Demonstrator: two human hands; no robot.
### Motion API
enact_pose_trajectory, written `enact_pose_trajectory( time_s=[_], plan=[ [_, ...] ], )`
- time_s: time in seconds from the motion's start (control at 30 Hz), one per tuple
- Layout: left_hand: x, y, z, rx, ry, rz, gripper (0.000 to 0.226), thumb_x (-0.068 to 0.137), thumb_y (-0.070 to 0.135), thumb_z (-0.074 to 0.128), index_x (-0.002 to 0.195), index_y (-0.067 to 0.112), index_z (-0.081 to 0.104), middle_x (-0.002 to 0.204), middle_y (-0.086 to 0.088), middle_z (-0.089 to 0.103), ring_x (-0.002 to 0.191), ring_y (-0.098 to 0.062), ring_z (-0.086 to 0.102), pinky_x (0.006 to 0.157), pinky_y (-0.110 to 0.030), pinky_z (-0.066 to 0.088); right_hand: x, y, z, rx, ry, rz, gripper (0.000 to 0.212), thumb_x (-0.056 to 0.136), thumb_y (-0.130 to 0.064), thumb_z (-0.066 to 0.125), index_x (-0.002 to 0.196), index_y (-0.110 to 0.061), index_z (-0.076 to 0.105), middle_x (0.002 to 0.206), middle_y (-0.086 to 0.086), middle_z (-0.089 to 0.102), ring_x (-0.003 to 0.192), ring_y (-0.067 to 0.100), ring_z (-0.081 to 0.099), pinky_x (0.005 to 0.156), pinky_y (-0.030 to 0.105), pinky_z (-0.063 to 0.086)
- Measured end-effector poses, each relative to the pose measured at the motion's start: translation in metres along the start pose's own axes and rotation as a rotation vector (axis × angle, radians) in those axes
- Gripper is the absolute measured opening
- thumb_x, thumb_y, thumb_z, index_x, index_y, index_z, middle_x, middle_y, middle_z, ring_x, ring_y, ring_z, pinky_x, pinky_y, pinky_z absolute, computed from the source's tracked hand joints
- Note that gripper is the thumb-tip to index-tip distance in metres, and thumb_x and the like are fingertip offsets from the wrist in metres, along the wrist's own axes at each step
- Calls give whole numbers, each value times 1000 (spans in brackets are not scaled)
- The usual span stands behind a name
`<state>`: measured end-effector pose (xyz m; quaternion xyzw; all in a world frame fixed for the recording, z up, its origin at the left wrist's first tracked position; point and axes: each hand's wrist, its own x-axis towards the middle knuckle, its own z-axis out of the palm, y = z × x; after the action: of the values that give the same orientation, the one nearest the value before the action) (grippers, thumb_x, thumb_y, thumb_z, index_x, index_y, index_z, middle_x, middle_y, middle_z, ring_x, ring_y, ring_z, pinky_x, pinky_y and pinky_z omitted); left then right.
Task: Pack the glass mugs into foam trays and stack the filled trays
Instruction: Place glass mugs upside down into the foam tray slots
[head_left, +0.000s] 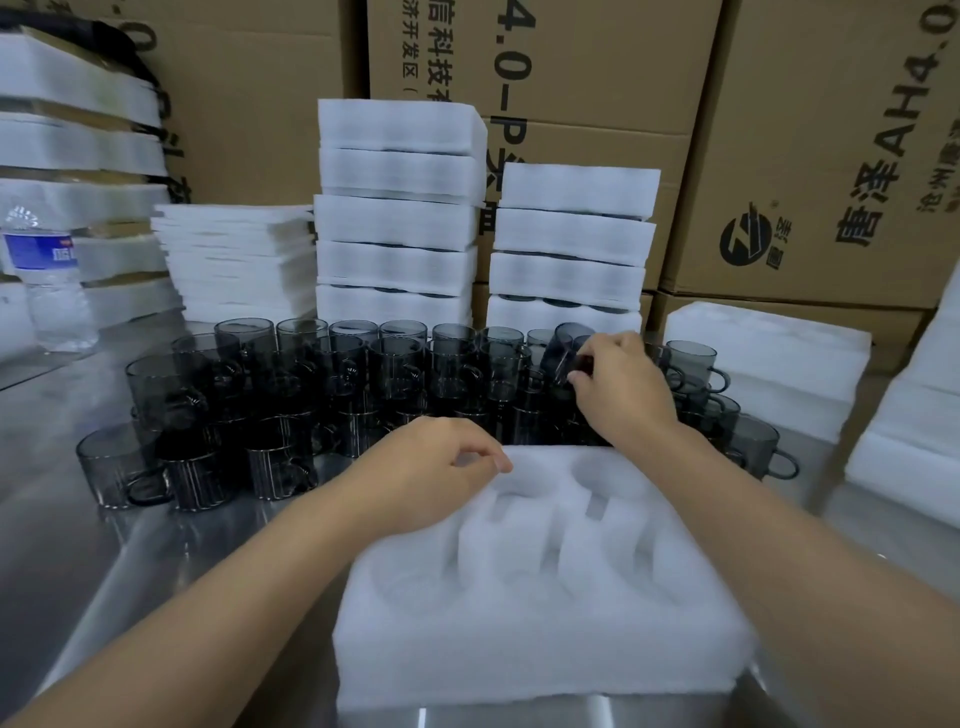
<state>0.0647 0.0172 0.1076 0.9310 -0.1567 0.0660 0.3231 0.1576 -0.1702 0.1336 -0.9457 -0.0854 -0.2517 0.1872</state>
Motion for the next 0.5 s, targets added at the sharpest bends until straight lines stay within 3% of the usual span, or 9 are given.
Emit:
enact_pose_trajectory(
  time_s=[0.17,0.23,0.33,0.4,0.5],
  plan=[
    [-2,1,0,62,46,47,20,94,27,53,100,33,71,113,22,61,107,-1,56,98,-32,44,-15,-12,-23,278,186,-107,12,93,-25,54,100,-15,54,121,2,47,91,13,46,70,21,29],
    [-1,3,0,100,85,94,21,94,25,54,107,29,70,116,19,61,109,-2,54,100,-27,41,-25,-20,-27,419,159,-123,6,90,-27,59,91,-22,56,110,-4,49,82,2,46,63,14,30],
    [-2,5,-1,88,164,102,30,91,22,57,121,23,64,123,13,61,114,-3,53,97,-17,39,-45,-33,-26,625,56,-209,14,83,-21,68,78,-26,55,108,-9,48,90,-14,46,76,4,36],
    [-3,7,-1,3,225,73,28,89,17,59,116,20,68,116,7,66,107,-8,59,93,-22,45,-57,-34,-23,689,-1,-308,19,79,-15,72,78,-22,53,110,-7,48,97,-10,47,79,6,40],
    [-4,11,-4,-181,256,-9,21,87,11,58,98,20,74,91,-2,73,81,-15,65,75,-27,52,-62,-29,-22,662,3,-432,30,75,-11,75,93,-20,53,109,-7,46,100,2,49,83,13,43]
  ],
)
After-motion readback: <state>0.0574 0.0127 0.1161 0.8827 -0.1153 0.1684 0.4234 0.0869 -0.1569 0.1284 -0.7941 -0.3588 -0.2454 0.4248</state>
